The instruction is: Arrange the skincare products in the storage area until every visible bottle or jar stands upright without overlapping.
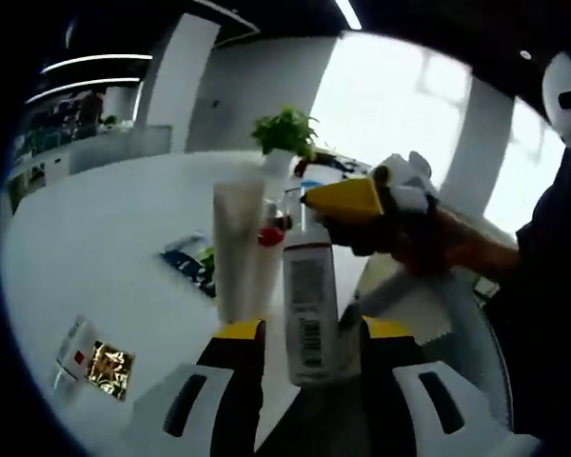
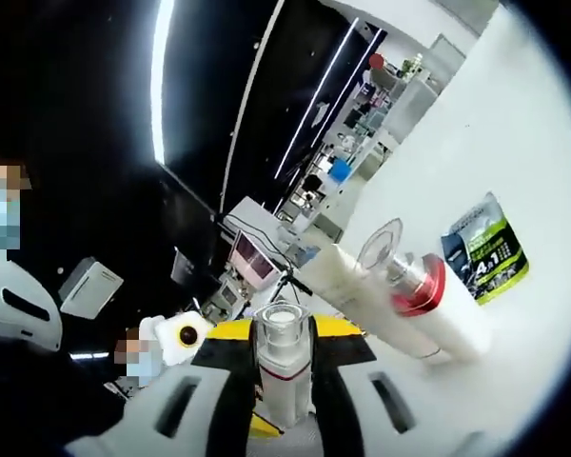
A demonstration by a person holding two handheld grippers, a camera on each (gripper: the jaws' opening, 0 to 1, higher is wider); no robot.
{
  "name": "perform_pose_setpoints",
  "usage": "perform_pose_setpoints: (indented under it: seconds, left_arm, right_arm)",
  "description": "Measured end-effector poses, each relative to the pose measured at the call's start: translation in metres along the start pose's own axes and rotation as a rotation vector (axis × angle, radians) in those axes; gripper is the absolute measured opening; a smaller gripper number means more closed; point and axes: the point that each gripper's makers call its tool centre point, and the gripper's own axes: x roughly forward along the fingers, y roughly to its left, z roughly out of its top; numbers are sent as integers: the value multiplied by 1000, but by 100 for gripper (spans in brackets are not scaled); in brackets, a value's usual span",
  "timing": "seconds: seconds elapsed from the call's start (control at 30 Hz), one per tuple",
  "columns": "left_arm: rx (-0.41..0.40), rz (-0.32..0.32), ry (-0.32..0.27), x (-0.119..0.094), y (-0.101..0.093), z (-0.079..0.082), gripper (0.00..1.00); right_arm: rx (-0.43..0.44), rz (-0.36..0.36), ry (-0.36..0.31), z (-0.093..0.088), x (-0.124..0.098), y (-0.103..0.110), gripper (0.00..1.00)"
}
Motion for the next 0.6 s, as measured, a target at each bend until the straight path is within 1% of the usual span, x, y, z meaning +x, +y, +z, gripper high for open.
perform_pose_setpoints:
  seconds: [0.1, 0.17, 0.2, 0.23, 0.27, 0.33, 0.4, 0.43, 0.5, 0.6]
  left_arm:
    - [8, 14, -17, 1, 3, 3, 34]
    - [15, 71, -27, 1, 11, 7, 34]
    - [42, 116, -19, 0, 18, 9, 34]
    - [48, 128, -16, 1, 19, 10, 33]
    - [55, 124, -11, 3, 16, 11, 32]
    - [57, 135, -6, 5, 17, 11, 33]
    - [77, 183, 8, 7, 22, 12, 33]
    - [111, 221, 18, 7, 26, 12, 33]
    - [142, 264, 32, 7, 29, 12, 32]
    - [181, 294, 43, 8, 27, 14, 29]
  right_arm:
    - [-70, -24, 39, -3, 2, 1, 20]
    - [-99, -54, 40, -3, 3, -1, 20]
    - [-110, -63, 39, -2, 4, -1, 20]
    - [-118, -75, 31, -1, 5, -1, 20]
    - [-123, -80, 27, -1, 5, -1, 20]
    - [-132, -100, 12, 0, 8, -2, 20]
    - [-141, -128, 13, -2, 11, -5, 20]
    - [-148, -146, 9, -3, 12, -6, 20]
    - [-160, -158, 3, -5, 14, -5, 20]
    - [-170, -175, -11, -8, 18, -4, 20]
